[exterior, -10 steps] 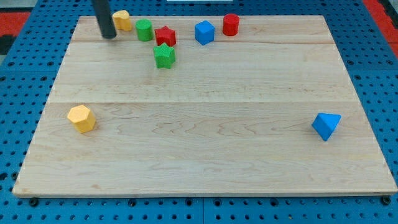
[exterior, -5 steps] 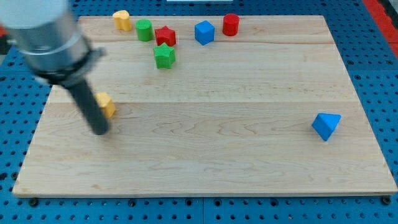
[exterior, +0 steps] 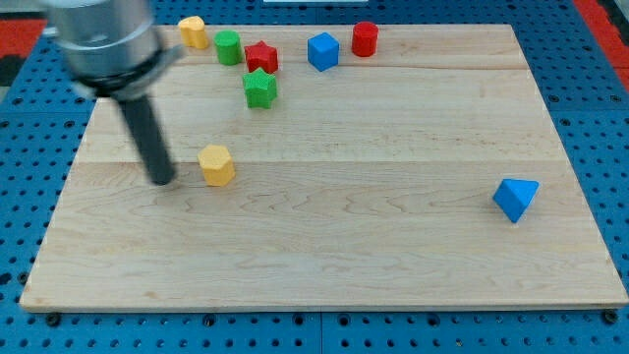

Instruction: Push the hexagon at the bottom of the green star

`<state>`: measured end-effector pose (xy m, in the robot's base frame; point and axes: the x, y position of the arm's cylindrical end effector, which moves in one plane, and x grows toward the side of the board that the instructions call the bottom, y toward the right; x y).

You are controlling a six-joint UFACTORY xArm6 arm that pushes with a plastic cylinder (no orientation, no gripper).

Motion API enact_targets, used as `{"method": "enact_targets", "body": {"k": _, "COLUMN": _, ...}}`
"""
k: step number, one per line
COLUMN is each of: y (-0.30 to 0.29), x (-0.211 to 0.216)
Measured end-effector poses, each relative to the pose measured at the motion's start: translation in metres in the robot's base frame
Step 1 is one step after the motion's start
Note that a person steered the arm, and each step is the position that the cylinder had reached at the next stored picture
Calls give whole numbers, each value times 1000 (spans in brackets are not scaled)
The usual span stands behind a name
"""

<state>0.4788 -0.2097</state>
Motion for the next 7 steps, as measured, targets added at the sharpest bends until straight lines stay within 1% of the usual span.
{"method": "enact_targets", "body": {"k": 1, "y": 19, "x": 23}}
{"method": "enact_targets", "body": {"k": 2, "y": 93, "x": -8}}
{"method": "enact_targets", "body": {"k": 3, "y": 135, "x": -56}}
{"method": "enact_targets", "body": {"k": 4, "y": 154, "x": 9}}
{"method": "enact_targets", "body": {"k": 5, "y": 245, "x": -57}}
{"method": "enact_targets", "body": {"k": 6, "y": 218, "x": -98}}
{"method": "enact_targets", "body": {"k": 7, "y": 207, "x": -92}}
